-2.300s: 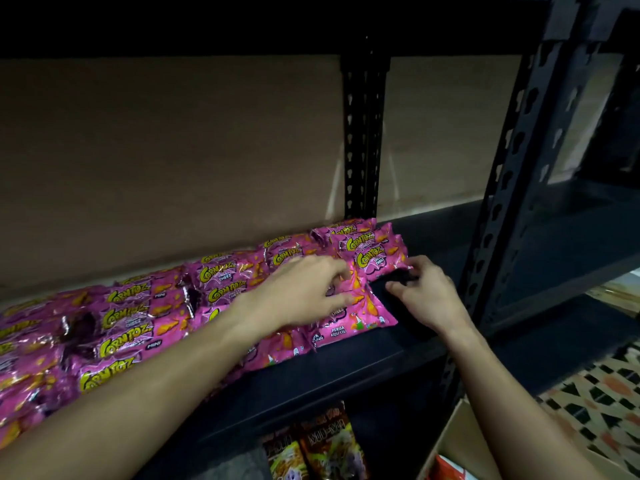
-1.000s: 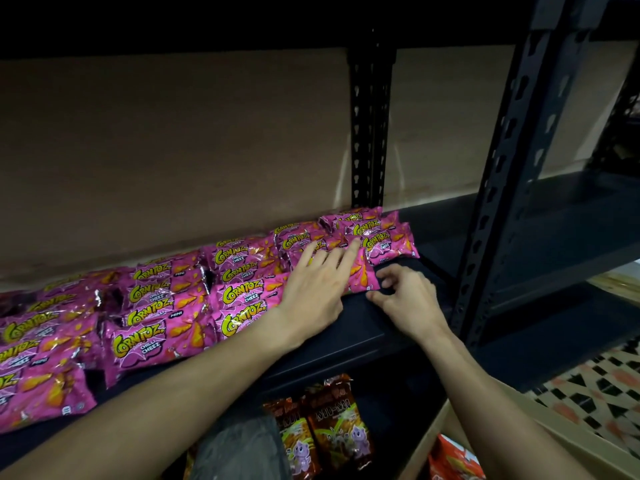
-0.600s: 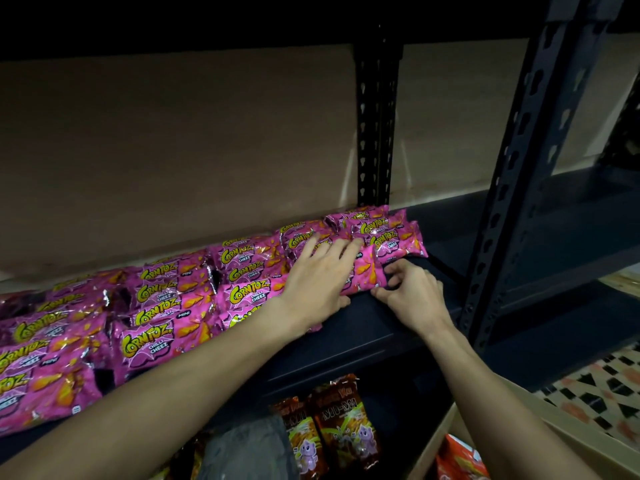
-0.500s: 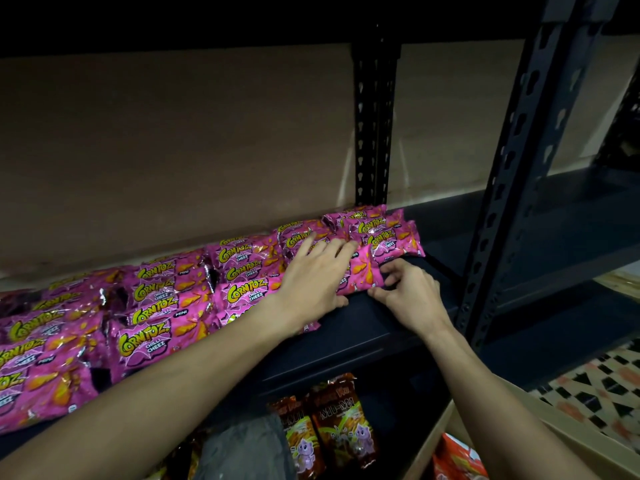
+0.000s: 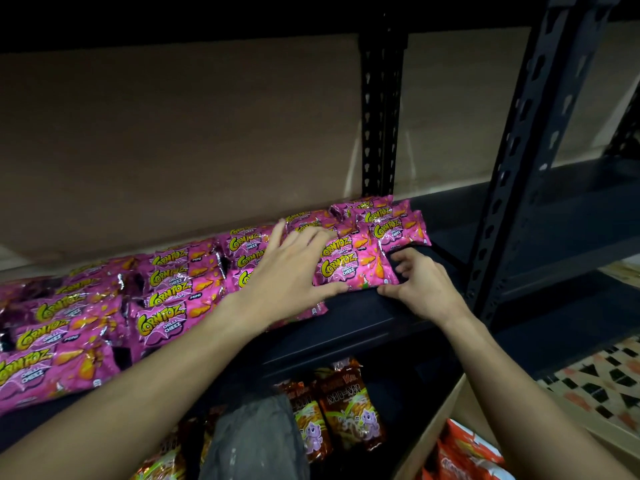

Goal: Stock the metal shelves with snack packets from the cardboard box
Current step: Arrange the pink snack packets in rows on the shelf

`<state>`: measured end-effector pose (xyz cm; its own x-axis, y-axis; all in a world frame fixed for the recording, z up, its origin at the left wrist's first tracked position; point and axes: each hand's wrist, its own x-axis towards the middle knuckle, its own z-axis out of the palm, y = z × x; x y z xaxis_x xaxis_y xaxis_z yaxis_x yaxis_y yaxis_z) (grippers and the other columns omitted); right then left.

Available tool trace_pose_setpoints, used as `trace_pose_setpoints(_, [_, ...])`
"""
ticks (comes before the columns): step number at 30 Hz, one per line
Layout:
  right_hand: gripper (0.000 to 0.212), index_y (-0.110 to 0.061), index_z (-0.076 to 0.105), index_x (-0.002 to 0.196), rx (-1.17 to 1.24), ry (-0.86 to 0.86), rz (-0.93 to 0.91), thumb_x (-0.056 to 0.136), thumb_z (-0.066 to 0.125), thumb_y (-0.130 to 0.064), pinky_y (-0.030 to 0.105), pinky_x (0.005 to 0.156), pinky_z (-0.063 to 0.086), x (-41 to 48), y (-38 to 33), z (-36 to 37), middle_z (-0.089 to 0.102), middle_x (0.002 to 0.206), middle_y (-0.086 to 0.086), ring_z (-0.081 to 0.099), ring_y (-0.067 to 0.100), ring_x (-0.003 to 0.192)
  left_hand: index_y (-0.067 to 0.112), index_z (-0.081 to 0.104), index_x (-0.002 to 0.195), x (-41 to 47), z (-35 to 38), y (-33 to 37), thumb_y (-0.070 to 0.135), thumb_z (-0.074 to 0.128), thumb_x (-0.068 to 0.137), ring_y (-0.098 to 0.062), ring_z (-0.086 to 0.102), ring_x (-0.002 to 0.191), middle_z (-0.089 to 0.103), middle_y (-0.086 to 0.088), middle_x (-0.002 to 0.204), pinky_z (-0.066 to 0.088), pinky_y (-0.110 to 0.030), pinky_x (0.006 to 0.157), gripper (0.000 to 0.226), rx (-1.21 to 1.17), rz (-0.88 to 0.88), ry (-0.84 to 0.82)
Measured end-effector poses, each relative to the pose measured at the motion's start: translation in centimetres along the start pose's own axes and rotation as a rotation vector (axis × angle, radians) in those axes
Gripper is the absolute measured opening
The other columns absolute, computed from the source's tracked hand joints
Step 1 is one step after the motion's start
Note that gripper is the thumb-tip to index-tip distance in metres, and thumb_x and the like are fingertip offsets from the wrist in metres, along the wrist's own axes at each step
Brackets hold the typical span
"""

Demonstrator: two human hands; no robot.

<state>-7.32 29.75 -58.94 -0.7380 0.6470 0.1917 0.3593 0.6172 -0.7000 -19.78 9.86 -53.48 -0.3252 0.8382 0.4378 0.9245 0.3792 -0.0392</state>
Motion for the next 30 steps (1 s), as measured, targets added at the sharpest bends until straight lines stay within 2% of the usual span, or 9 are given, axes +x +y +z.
trace_pose_setpoints(6, [0.09, -0.019, 0.049, 0.141, 0.002, -0.093, -0.002, 0.064, 0.093, -0.031, 0.028, 0.095, 0.044, -0.1, -0.4, -0.8, 0.06, 0.121, 0.003, 0.058, 0.02, 0.113, 0.028, 0.038, 0.142, -3.3, -1.8, -2.6, 0.065, 0.055, 0.086, -0.01, 0.039, 0.137, 0.049, 0.01, 0.141, -0.007, -0.043, 0.12, 0.069, -0.001, -0.099, -0.132])
trace_pose_setpoints(9, [0.085, -0.018, 0.049, 0.141, 0.014, -0.072, -0.025, 0.068, 0.09, -0.034, 0.03, 0.097, 0.046, -0.3, -0.9, -0.8, 0.06, 0.124, 0.004, 0.058, 0.021, 0.113, 0.028, 0.035, 0.145, -4.1, -2.0, -3.5, 0.061, 0.054, 0.088, -0.011, 0.039, 0.136, 0.049, 0.009, 0.141, -0.007, -0.048, 0.121, 0.068, 0.059, -0.11, -0.207])
trace_pose_setpoints(13, [0.077, -0.016, 0.047, 0.143, 0.026, -0.034, -0.048, 0.078, 0.084, -0.035, 0.033, 0.099, 0.047, -0.4, -1.6, 0.0, 0.062, 0.121, 0.005, 0.059, 0.023, 0.113, 0.027, 0.034, 0.144, -4.9, -1.7, -3.9, 0.058, 0.055, 0.087, -0.012, 0.045, 0.128, 0.057, 0.01, 0.128, -0.006, -0.05, 0.119, 0.068, 0.066, -0.125, -0.204])
trace_pose_setpoints(17, [0.07, -0.015, 0.047, 0.143, 0.026, 0.006, -0.056, 0.082, 0.081, -0.026, 0.033, 0.097, 0.045, -0.2, -2.0, 0.8, 0.062, 0.112, 0.004, 0.06, 0.025, 0.11, 0.03, 0.039, 0.138, -5.3, -1.5, -3.9, 0.054, 0.058, 0.086, -0.008, 0.049, 0.119, 0.059, 0.019, 0.113, -0.005, -0.047, 0.118, 0.061, 0.013, -0.132, -0.164])
trace_pose_setpoints(20, [0.067, -0.011, 0.049, 0.14, 0.049, 0.05, -0.082, 0.082, 0.08, -0.021, 0.033, 0.099, 0.045, -0.1, -2.4, 1.4, 0.064, 0.118, 0.009, 0.061, 0.027, 0.111, 0.03, 0.044, 0.133, -5.4, -1.2, -3.9, 0.054, 0.06, 0.085, -0.007, 0.051, 0.114, 0.061, 0.018, 0.111, -0.004, -0.04, 0.112, 0.056, 0.014, -0.105, -0.105])
trace_pose_setpoints(23, [0.065, -0.008, 0.05, 0.138, 0.086, 0.077, -0.109, 0.082, 0.081, -0.017, 0.029, 0.098, 0.043, -0.2, -2.6, 1.8, 0.064, 0.121, 0.011, 0.061, 0.024, 0.111, 0.028, 0.051, 0.126, -5.3, -0.8, -4.2, 0.049, 0.066, 0.081, -0.01, 0.054, 0.11, 0.063, 0.016, 0.11, 0.004, -0.04, 0.112, 0.051, 0.017, -0.085, -0.01])
trace_pose_setpoints(28, [0.067, -0.012, 0.047, 0.14, 0.132, 0.073, -0.109, 0.082, 0.081, -0.018, 0.016, 0.089, 0.037, -0.7, -2.5, 1.8, 0.058, 0.111, -0.001, 0.054, 0.009, 0.099, 0.021, 0.059, 0.116, -5.3, 0.5, -4.7, 0.035, 0.075, 0.073, -0.017, 0.06, 0.099, 0.066, 0.009, 0.105, 0.018, -0.041, 0.104, 0.047, 0.088, -0.04, 0.123])
trace_pose_setpoints(30, [0.07, -0.013, 0.047, 0.14, 0.144, 0.063, -0.1, 0.08, 0.082, -0.018, 0.017, 0.088, 0.038, -0.7, -2.3, 1.7, 0.057, 0.107, -0.003, 0.054, 0.009, 0.096, 0.021, 0.06, 0.116, -5.5, 0.9, -4.8, 0.032, 0.075, 0.073, -0.017, 0.059, 0.098, 0.065, 0.009, 0.106, 0.021, -0.041, 0.102, 0.047, 0.097, -0.05, 0.147])
